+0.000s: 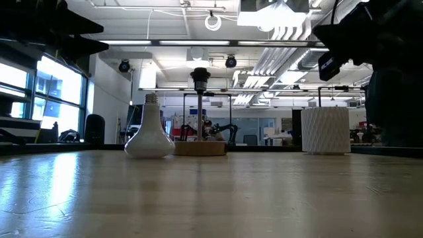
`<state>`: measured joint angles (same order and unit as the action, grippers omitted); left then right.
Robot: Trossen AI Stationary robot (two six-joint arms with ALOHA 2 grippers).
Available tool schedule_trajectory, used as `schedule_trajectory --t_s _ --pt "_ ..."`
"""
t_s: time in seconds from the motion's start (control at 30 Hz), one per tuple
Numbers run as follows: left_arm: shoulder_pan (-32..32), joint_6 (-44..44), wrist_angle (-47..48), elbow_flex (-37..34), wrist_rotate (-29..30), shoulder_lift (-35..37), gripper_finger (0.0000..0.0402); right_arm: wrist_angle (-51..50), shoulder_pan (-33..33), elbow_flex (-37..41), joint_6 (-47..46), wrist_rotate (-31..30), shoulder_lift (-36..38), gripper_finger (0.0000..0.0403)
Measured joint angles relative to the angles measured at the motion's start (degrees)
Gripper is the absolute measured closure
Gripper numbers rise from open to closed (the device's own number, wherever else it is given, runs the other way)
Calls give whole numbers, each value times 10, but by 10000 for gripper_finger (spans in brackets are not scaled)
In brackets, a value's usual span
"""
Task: Screw lightbulb
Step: Return to Home Position
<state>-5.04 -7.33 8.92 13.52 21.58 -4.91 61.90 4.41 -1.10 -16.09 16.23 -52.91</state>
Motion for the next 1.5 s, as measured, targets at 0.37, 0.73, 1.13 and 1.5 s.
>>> schedule_trajectory --t_s 0.37,0.73,1.13,1.5 --pt "0 5 14 0 0 44 126 30 87 6 -78 225 35 402" --pt "0 -28 38 1 1 47 126 -147 203 6 -101 350 233 403" --pt "0 -40 37 1 0 47 126 -472 298 6 -17 376 463 403" --pt "-7 -9 -58 -14 -15 47 126 -531 250 6 55 247 526 403"
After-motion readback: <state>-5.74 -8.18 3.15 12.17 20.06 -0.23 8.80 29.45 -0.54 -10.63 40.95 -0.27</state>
